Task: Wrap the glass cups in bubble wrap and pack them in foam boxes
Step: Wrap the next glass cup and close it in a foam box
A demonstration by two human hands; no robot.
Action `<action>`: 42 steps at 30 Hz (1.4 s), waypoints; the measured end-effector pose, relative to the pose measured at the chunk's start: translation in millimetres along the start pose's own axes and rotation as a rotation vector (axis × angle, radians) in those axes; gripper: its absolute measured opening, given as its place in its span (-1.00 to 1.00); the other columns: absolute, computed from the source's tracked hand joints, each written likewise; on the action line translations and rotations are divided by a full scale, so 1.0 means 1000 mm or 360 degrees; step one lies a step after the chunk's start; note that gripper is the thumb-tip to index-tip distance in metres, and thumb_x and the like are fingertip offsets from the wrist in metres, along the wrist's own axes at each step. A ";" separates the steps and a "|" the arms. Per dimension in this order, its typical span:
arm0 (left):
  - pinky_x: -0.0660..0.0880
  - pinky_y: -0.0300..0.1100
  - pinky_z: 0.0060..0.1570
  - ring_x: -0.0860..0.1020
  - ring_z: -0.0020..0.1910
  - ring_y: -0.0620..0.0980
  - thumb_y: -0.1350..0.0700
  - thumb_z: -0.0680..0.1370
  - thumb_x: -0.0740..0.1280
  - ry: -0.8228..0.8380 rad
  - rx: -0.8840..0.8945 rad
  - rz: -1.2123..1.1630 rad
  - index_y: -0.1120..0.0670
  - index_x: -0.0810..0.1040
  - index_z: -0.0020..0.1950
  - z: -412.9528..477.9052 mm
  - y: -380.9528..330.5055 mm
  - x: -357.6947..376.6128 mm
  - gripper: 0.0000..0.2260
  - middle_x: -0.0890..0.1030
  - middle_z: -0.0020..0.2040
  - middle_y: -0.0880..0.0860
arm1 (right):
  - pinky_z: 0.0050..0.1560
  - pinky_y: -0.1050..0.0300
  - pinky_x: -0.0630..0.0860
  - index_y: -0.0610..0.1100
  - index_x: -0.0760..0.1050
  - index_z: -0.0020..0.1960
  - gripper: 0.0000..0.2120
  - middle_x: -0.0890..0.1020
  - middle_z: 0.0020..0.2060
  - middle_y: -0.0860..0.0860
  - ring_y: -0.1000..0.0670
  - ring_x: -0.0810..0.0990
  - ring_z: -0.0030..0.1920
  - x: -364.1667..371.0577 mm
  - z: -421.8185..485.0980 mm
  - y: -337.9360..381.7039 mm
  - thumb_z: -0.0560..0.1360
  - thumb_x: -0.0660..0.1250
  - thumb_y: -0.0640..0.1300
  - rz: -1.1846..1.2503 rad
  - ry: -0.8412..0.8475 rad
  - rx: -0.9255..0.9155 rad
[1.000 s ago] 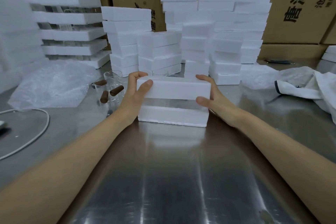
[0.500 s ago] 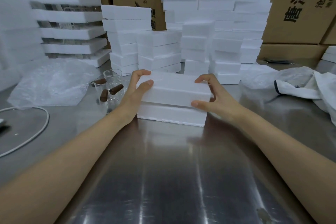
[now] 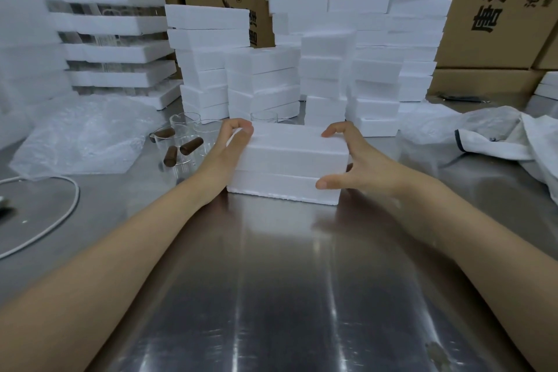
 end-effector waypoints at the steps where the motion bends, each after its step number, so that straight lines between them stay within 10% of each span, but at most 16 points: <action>1: 0.34 -0.13 0.15 0.44 0.08 -0.20 -0.45 0.29 0.14 0.0034 0.0001 0.0032 -0.44 0.39 -0.09 0.000 0.000 -0.001 -0.74 0.47 0.08 -0.30 | -0.11 0.58 0.36 0.37 0.22 0.11 -0.37 0.31 0.26 0.17 0.46 0.39 0.07 -0.001 0.000 -0.002 0.25 0.57 0.13 0.0042 -0.0020 -0.0002; 7: 0.42 -0.50 -0.13 0.54 -0.05 -0.35 -0.36 0.37 0.32 0.0271 0.0132 0.0241 -0.29 0.20 0.28 -0.009 -0.003 -0.004 -0.44 0.45 0.17 -0.25 | 0.03 0.41 0.47 0.43 0.26 0.23 -0.40 0.36 0.30 0.27 0.27 0.43 0.24 0.000 -0.004 -0.012 0.30 0.49 0.22 0.0114 -0.0157 -0.0005; 16: 0.48 -0.46 -0.20 0.58 -0.13 -0.36 -0.12 0.23 0.50 0.0333 0.0091 0.0050 -0.25 0.34 0.22 -0.005 -0.007 -0.014 -0.39 0.51 0.15 -0.17 | -0.08 0.50 0.45 0.42 0.24 0.21 -0.31 0.33 0.26 0.31 0.41 0.41 0.15 -0.002 -0.004 -0.015 0.29 0.58 0.05 0.0146 -0.0156 0.0058; 21: 0.44 -0.54 -0.16 0.54 -0.03 -0.40 -0.12 0.30 0.48 0.0342 0.0111 0.0113 -0.26 0.28 0.34 -0.008 -0.007 -0.012 -0.33 0.48 0.20 -0.22 | -0.06 0.59 0.36 0.52 0.15 0.20 -0.39 0.28 0.12 0.65 0.54 0.37 0.09 -0.002 -0.004 -0.008 0.29 0.44 0.30 0.0148 -0.0060 0.0134; 32: 0.39 -0.57 -0.29 0.51 -0.25 -0.46 -0.04 0.42 0.46 0.0301 0.0162 0.0236 -0.17 0.36 0.34 -0.009 -0.008 -0.012 -0.47 0.49 -0.05 -0.20 | 0.11 0.35 0.29 0.55 0.12 0.20 -0.41 0.29 0.27 0.44 0.25 0.39 0.22 0.001 -0.002 -0.012 0.27 0.32 0.44 0.0111 -0.0038 0.0184; 39: 0.42 -0.56 -0.15 0.50 0.11 -0.34 -0.07 0.26 0.52 0.0287 0.0048 0.0199 -0.21 -0.04 0.52 -0.007 -0.005 -0.012 0.00 0.41 0.21 -0.28 | 0.16 0.24 0.41 0.59 0.10 0.14 -0.40 0.39 0.28 0.29 0.12 0.44 0.28 -0.001 -0.001 -0.015 0.25 0.39 0.39 0.0111 0.0028 0.0198; 42: 0.31 -0.69 -0.24 0.38 -0.12 -0.66 0.05 0.39 0.51 0.0328 0.0071 0.0319 -0.14 0.01 0.55 -0.007 -0.005 -0.011 -0.10 0.27 0.12 -0.44 | 0.04 0.38 0.42 0.60 0.04 0.15 -0.32 0.46 0.20 0.29 0.23 0.50 0.19 -0.001 0.000 -0.016 0.23 0.42 0.35 0.0070 0.0058 0.0209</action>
Point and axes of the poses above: each hand's wrist, its own z-axis towards the middle knuckle, its own x-axis out of the palm, y = z × x, the point moved 2 cm from there along z, towards the middle knuckle
